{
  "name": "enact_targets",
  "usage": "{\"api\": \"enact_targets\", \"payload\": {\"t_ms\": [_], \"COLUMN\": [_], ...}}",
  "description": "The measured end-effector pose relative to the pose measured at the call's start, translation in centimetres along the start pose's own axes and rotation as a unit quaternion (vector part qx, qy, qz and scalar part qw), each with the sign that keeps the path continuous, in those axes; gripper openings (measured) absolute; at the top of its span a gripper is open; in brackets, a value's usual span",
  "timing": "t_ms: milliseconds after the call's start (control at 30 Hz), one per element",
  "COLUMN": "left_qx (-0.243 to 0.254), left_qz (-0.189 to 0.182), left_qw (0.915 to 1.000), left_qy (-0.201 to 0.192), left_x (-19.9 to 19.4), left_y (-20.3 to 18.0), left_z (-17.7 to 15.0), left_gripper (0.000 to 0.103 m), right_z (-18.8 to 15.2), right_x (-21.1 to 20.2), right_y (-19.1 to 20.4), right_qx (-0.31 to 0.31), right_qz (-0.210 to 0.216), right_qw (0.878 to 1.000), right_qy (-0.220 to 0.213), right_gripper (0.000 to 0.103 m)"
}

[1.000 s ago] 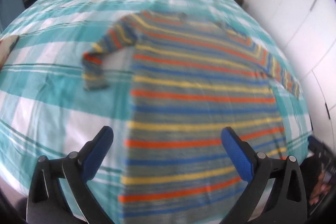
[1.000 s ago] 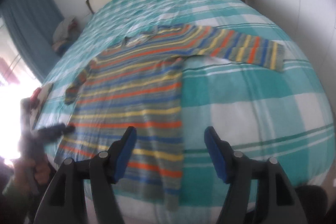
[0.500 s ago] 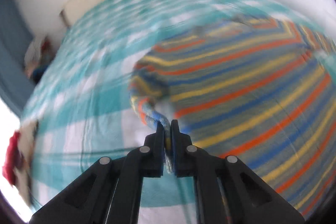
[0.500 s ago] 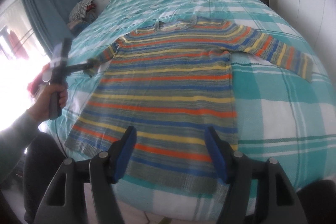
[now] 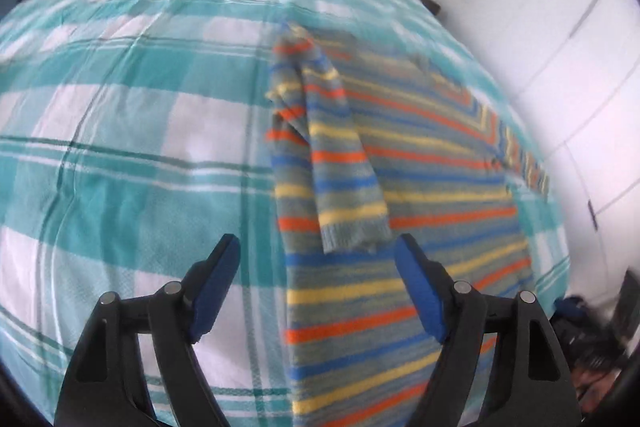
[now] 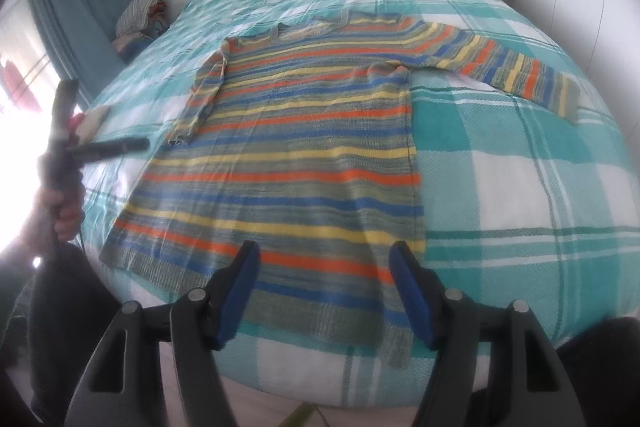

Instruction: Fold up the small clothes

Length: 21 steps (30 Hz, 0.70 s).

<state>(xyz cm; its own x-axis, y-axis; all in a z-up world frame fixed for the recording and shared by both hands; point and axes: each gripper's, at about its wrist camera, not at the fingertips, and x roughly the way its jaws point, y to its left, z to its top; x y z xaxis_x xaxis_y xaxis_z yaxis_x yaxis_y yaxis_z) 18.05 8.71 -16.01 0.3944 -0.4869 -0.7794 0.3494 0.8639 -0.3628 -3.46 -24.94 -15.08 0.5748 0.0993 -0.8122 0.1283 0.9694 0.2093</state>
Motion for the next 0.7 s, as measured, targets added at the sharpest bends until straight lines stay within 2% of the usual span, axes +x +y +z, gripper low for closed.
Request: {"api": "enact_targets", "payload": {"t_ms": [67,133,233,300,367,400,433,567,633,700], "left_qx": [0.023,0.088,0.196,0.224,0.2,0.178,0.154,0.065,0.013,-0.037], "left_qz": [-0.001,0.007,0.04,0.07,0.069,0.056,0.04,-0.002,0.004,0.04], "left_qw": [0.9997,0.996,0.9793,0.9713,0.9763,0.9812,0.9859,0.9978,0.9989,0.9958], "left_qy": [-0.001,0.008,0.031,0.039,0.046,0.05,0.052,-0.015,-0.045,-0.073], "left_x": [0.8,2.3,4.9,6.7,7.9,8.0,7.7,2.3,-0.6,-2.8], "left_y": [-1.1,-3.7,-7.6,-8.8,-8.3,-7.7,-6.9,-2.8,1.0,5.8], "left_z": [0.5,0.5,-1.0,-1.4,-0.7,-0.3,0.2,2.9,5.0,7.1], "left_gripper": [0.075,0.075,0.075,0.074,0.053,0.015,0.004,0.003,0.003,0.003], "right_z": [0.1,0.1,-0.1,-0.3,-0.6,-0.7,-0.8,-1.2,-1.3,-1.3], "right_x": [0.4,0.4,0.4,0.5,0.5,0.5,0.4,-0.1,-0.3,-0.4], "right_y": [0.2,0.7,1.3,1.4,1.4,1.4,1.4,1.4,1.5,1.7], "right_qx": [0.004,0.002,0.002,0.003,0.001,-0.001,-0.003,-0.017,-0.023,-0.031], "right_qz": [0.007,0.011,0.015,0.016,0.015,0.014,0.012,0.002,-0.001,0.001], "right_qw": [1.0,1.0,1.0,1.0,1.0,1.0,1.0,1.0,1.0,1.0], "right_qy": [0.004,0.001,-0.001,0.004,0.006,0.007,0.007,0.003,0.0,-0.002], "right_gripper": [0.066,0.066,0.066,0.066,0.066,0.066,0.066,0.066,0.066,0.066]}}
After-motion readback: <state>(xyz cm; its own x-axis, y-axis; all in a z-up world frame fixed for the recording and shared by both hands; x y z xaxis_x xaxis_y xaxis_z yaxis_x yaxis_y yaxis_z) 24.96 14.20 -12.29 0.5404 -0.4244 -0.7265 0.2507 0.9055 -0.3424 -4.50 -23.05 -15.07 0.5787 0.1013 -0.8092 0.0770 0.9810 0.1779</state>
